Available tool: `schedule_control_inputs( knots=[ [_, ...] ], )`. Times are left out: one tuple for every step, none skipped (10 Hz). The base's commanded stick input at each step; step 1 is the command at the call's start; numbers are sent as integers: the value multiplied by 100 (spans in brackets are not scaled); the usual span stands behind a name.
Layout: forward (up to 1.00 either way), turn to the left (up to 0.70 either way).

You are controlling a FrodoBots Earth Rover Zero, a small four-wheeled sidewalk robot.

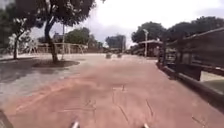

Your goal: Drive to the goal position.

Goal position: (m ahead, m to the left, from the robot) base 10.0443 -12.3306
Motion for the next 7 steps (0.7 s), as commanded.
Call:
schedule_control_inputs(
  knots=[
    [70,-35],
    [70,-32],
    [70,2],
    [70,1],
    [70,0],
    [70,0],
    [70,0]
  ],
)
